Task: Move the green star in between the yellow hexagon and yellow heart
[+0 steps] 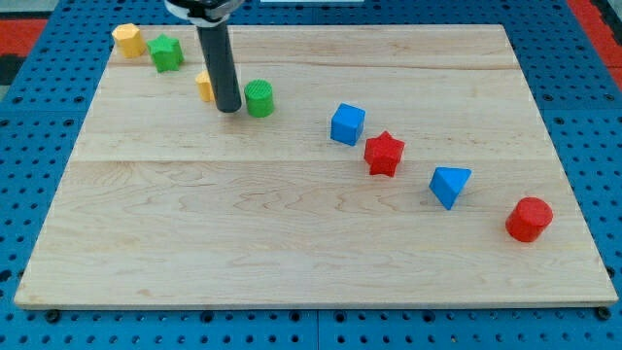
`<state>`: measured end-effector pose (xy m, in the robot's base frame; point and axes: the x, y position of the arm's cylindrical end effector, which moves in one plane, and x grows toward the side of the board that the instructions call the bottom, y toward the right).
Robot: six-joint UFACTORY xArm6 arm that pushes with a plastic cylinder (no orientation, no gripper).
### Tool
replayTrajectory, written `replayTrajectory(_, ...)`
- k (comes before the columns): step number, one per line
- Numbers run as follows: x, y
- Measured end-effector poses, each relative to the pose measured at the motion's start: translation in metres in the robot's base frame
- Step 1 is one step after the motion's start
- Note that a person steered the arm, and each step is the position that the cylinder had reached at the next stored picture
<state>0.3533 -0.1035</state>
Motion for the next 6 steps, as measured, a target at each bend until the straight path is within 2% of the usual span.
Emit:
replayTrajectory(2,-0.023,-0.013)
replayTrajectory(3,0.009,-0.022)
replayTrajectory(4,0.022,-0.084)
replayTrajectory(5,0.0,-0.138)
replayTrajectory(6,-0.034,-0.142)
